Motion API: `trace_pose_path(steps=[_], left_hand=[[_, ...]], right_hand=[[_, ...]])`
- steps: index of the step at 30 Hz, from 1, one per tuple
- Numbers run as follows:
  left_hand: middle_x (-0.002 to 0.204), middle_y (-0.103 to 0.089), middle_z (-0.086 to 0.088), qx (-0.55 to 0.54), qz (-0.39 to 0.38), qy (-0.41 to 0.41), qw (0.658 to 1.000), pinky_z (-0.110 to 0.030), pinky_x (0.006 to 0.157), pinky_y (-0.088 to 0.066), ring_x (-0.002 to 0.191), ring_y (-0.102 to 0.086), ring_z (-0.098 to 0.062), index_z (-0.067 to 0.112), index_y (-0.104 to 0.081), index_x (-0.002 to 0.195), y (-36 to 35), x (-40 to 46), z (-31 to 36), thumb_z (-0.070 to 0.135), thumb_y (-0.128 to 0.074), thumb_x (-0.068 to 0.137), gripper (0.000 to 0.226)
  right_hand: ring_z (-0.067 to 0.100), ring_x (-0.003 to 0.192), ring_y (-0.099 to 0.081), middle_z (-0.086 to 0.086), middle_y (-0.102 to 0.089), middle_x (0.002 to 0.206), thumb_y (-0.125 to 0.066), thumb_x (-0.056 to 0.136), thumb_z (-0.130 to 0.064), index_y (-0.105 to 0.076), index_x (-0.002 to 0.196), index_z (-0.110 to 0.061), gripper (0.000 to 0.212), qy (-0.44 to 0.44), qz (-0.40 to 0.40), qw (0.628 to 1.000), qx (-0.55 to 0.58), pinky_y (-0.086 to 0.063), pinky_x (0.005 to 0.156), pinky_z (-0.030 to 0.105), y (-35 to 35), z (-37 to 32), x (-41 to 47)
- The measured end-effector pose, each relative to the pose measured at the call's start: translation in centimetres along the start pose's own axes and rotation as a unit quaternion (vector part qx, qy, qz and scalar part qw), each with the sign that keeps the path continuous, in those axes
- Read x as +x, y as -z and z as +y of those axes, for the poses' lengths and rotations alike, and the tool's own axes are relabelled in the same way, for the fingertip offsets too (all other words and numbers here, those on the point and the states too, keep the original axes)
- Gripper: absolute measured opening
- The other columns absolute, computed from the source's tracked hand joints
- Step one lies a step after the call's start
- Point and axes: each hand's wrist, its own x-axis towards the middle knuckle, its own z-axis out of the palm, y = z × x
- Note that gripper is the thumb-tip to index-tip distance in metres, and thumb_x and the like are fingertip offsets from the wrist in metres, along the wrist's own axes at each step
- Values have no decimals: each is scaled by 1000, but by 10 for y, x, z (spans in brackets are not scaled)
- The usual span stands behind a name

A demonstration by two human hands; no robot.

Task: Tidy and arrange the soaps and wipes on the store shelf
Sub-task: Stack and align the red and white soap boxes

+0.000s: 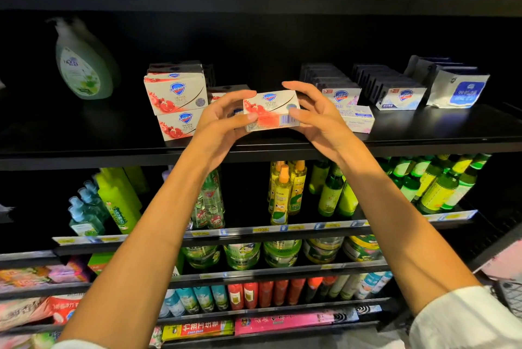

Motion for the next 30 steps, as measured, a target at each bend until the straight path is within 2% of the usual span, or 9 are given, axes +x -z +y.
trace_pose_path(steps=[3,6,10,13,17,21,25,30], left_hand=[[145,-56,-17,4,-5,-14,1000,-41,93,-59,133,-59,-28,8,-63,130,-1,-1,0,-2,-73,87,45],[146,-55,-15,4,-11,-19,1000,-37,90,-58,135,-58,-28,7,-60,131,-1,-1,0,-3,-74,86,48],[151,-52,-14,10,-25,-21,999,-37,90,-59,139,-54,-27,10,-59,133,1,-1,-1,-5,-70,91,46],[149,-52,-14,15,-23,-20,999,-38,91,-58,137,-55,-25,14,-59,136,0,-2,-1,1,-73,89,51],[147,-53,-15,-2,-11,-20,1000,-45,96,-58,136,-57,-28,21,-59,142,0,-1,0,-2,-74,89,60],[139,-61,-19,17,8,-1,1000,-46,98,-57,132,-61,-29,14,-62,137,-2,0,-2,4,-79,83,57],[128,-68,-14,28,26,-18,999,-37,89,-60,128,-63,-28,8,-63,131,-3,0,-4,2,-77,81,52],[121,-71,-14,58,36,-15,998,-41,92,-59,125,-65,-28,11,-59,136,-4,-1,-3,7,-78,82,57]], right_hand=[[36,124,-65,20,-67,131,-63,102,-16,-51,147,-21,47,-25,10,999,22,-54,102,57,-3,-2,2],[38,119,-68,21,-68,131,-65,102,-16,-54,144,-12,44,-41,16,999,8,-59,95,56,-5,-2,3],[38,116,-70,21,-71,126,-69,97,-6,-56,140,-3,45,-31,22,999,9,-63,87,47,-5,-2,1],[38,119,-68,22,-69,129,-71,95,-2,-56,139,-4,47,-15,20,1000,12,-63,87,48,-5,-1,0],[35,123,-67,21,-68,131,-72,94,0,-56,141,-6,50,-6,19,1000,-4,-62,90,51,-4,-1,-1],[32,126,-66,18,-68,131,-72,93,2,-54,143,-9,53,-1,17,1000,-11,-60,94,55,-3,0,-1],[27,127,-65,15,-69,131,-72,94,-2,-56,142,-12,52,-8,20,999,-28,-60,96,50,-3,-1,-1],[28,123,-68,17,-71,126,-74,91,1,-61,136,-8,48,1,44,999,-17,-62,90,42,-4,-1,0]])
